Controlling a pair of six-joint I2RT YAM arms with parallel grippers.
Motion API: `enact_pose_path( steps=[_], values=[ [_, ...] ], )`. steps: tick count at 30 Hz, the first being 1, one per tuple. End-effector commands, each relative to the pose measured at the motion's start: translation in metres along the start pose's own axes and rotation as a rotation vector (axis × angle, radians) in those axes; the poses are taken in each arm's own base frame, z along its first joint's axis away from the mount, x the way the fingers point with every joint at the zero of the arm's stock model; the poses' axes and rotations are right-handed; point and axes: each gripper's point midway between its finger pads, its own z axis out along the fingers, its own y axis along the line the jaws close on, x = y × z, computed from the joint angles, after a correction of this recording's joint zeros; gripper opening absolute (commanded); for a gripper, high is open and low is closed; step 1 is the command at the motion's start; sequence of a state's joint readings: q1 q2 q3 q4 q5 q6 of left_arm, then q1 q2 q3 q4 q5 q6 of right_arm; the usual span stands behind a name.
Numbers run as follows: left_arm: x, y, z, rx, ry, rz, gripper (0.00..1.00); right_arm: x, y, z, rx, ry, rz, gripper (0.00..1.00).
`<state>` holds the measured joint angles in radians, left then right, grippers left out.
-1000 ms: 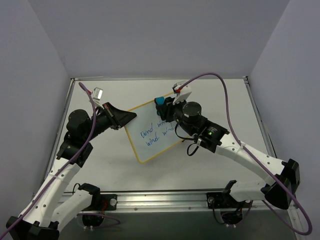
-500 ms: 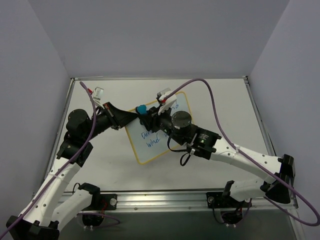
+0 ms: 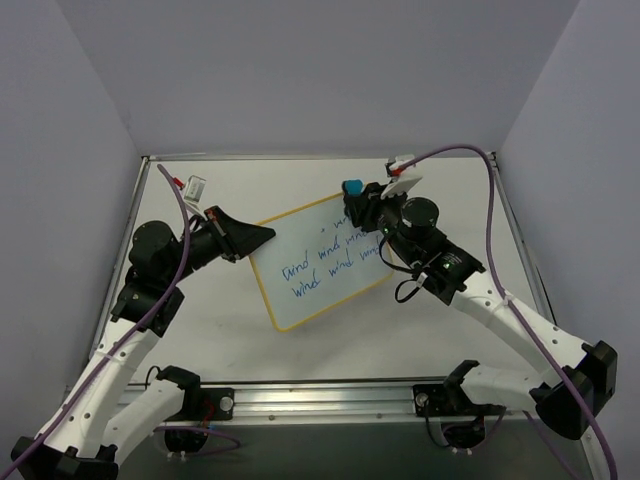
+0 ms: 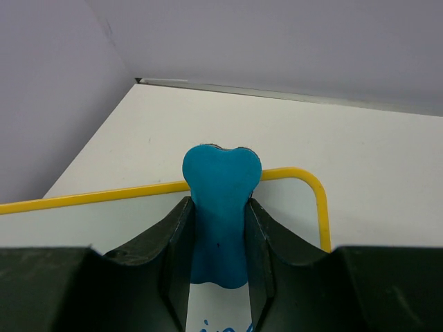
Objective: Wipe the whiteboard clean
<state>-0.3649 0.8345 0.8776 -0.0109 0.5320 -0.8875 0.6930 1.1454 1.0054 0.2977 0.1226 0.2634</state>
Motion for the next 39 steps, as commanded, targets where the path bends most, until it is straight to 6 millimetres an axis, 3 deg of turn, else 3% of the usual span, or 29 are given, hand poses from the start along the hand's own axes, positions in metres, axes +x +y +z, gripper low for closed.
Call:
enact_pose_path(
  steps=[1,5,6,9,12,15,18,26,30,32,36,39],
  values=[
    [-0.029,-0.093,-0.024,0.293,-0.082,0.116,0.02,0.013,0.012,-0.002,-0.067,0.058,0.011,0.00],
    [-0.031,-0.090,-0.022,0.285,-0.091,0.106,0.02,0.016,0.054,-0.009,-0.149,0.046,0.022,0.00],
    [-0.033,-0.091,-0.021,0.290,-0.095,0.102,0.02,0.017,0.075,-0.015,-0.186,0.041,0.022,0.00],
    [-0.035,-0.092,-0.019,0.301,-0.098,0.091,0.02,0.021,0.111,-0.023,-0.263,0.039,0.041,0.00],
    [-0.036,-0.093,-0.017,0.307,-0.099,0.085,0.02,0.024,0.132,-0.030,-0.303,0.034,0.046,0.00],
    [-0.036,-0.095,-0.019,0.315,-0.101,0.081,0.02,0.026,0.125,-0.027,-0.258,0.028,0.019,0.00],
    [-0.035,-0.099,-0.021,0.325,-0.096,0.083,0.02,0.025,0.099,-0.019,-0.157,0.030,-0.013,0.00],
    [-0.034,-0.106,-0.027,0.345,-0.091,0.086,0.02,0.015,-0.013,-0.002,0.077,0.033,0.002,0.00],
    [-0.034,-0.108,-0.029,0.349,-0.093,0.086,0.02,0.011,-0.044,0.000,0.123,0.027,0.014,0.00],
    [-0.034,-0.109,-0.030,0.350,-0.093,0.086,0.02,0.008,-0.044,0.001,0.104,0.023,0.024,0.00],
    [-0.035,-0.106,-0.028,0.337,-0.098,0.090,0.02,0.004,-0.025,0.003,0.010,0.033,0.046,0.00],
    [-0.035,-0.103,-0.027,0.330,-0.103,0.092,0.02,0.012,0.000,-0.002,-0.095,0.045,0.106,0.00]
  ],
)
